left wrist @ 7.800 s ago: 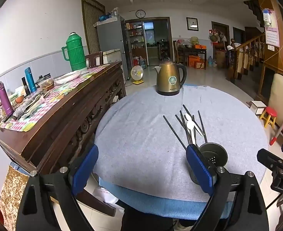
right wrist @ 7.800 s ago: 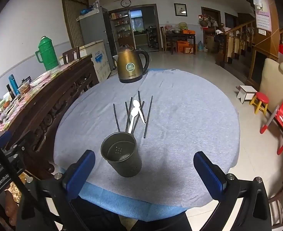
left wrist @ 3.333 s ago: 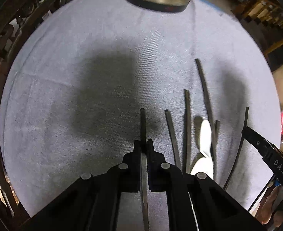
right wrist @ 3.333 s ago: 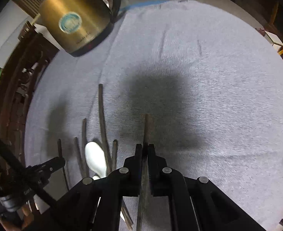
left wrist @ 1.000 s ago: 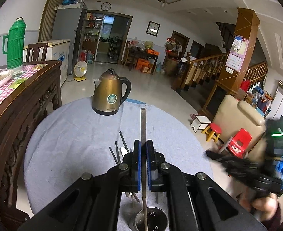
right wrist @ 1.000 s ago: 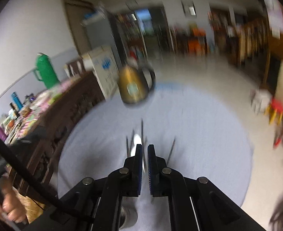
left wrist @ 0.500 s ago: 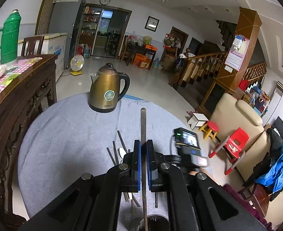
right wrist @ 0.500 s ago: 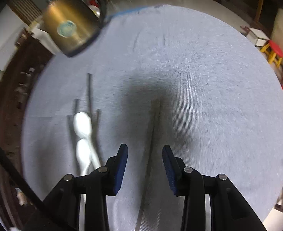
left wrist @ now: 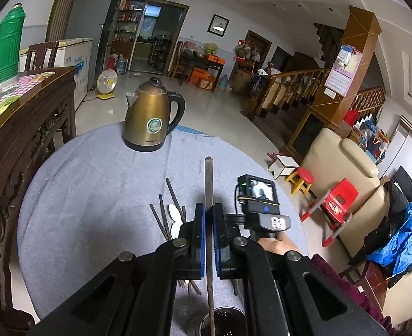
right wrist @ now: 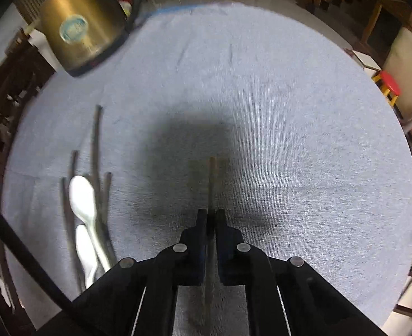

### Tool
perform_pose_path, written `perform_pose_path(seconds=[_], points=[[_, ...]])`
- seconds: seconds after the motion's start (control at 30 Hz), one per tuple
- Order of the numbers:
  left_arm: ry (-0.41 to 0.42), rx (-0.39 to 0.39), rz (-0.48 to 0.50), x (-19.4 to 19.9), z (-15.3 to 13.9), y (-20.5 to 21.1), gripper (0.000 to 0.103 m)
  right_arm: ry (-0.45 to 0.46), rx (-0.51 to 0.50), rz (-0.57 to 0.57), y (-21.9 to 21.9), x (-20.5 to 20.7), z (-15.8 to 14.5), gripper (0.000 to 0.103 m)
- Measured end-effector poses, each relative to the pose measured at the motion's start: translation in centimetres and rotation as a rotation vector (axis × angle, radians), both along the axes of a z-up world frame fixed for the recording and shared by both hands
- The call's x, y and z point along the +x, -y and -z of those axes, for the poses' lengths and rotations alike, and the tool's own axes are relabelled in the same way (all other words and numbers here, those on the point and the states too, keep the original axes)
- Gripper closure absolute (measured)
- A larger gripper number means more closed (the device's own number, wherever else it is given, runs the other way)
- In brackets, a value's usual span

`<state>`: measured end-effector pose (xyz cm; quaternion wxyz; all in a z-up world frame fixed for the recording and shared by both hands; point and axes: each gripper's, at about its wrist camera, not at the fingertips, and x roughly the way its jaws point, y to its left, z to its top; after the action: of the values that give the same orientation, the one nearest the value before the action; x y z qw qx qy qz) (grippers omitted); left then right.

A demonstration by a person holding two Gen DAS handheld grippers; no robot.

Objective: Organize utensils
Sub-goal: 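Carry both held chopsticks over the dark metal utensil holder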

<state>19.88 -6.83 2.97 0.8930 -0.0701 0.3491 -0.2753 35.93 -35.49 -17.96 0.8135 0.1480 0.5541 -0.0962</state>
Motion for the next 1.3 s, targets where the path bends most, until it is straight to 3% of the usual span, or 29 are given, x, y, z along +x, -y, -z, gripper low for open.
perform_pose_path(seconds=[0.37, 0.53, 0.73, 1.1, 1.3], points=[[0.02, -0.011, -0.006, -2.3, -0.8, 0.2, 0.098, 0.372, 0.053, -0.045, 0.2, -9.4, -10.4, 0.097], [0.031, -0.014, -0.01, -3.3, -0.8, 0.6, 0.098, 0.546, 0.03, -0.061, -1.0, -13.9, -14.4, 0.097], [0.038, -0.008, -0.026, -4.1, -0.7, 0.6, 0.098, 0.715, -0.068, -0.097, -3.4, -17.8, -18.6, 0.097], [0.088, -0.007, -0.037, -5.1, -0.7, 0.4, 0.098, 0.879, -0.13, -0.268, -8.7, -24.5, -26.3, 0.097], [0.108, -0.021, -0.054, -5.3, 0.3, -0.2, 0.098, 0.91, -0.092, -0.322, -10.7, -27.3, -27.4, 0.097]])
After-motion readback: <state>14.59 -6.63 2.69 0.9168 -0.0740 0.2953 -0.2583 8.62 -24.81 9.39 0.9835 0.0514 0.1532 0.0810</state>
